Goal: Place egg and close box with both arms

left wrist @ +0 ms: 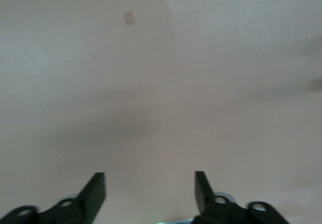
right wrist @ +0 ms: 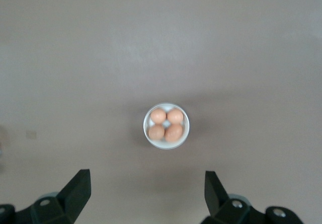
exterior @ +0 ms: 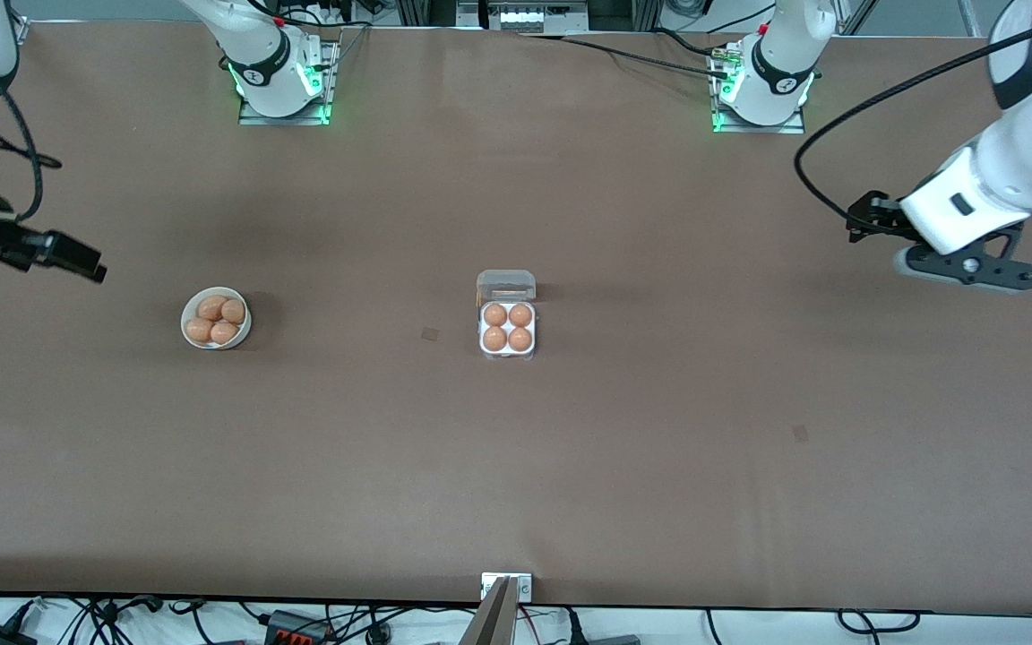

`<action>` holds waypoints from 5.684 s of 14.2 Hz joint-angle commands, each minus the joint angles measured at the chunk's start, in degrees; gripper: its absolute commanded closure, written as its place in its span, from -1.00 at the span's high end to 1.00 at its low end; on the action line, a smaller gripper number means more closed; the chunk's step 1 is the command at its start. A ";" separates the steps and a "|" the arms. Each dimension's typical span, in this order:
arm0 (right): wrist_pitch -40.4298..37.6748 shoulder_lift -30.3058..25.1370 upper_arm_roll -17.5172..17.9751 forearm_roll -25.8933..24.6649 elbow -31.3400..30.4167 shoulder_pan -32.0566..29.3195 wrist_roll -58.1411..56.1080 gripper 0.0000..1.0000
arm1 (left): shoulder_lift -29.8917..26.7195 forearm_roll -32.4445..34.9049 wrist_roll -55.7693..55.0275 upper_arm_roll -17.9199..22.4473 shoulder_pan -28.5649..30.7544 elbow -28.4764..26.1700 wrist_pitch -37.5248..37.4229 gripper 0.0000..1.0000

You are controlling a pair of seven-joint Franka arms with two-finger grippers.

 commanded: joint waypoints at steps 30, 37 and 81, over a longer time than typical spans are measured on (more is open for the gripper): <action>1.20 -4.24 0.69 -0.72 -3.09 -3.06 -7.33 1.00 | 27.71 21.96 -60.47 -16.12 -30.35 -7.59 48.91 -0.98; 1.56 -4.59 0.78 -0.29 -3.80 -3.14 -7.33 1.00 | 32.12 27.09 -59.95 -13.13 -29.39 2.44 48.73 -0.98; 0.15 -5.56 0.17 0.15 -3.27 -3.41 -9.18 1.00 | -11.03 -1.12 -8.71 3.57 1.37 -11.35 11.55 1.00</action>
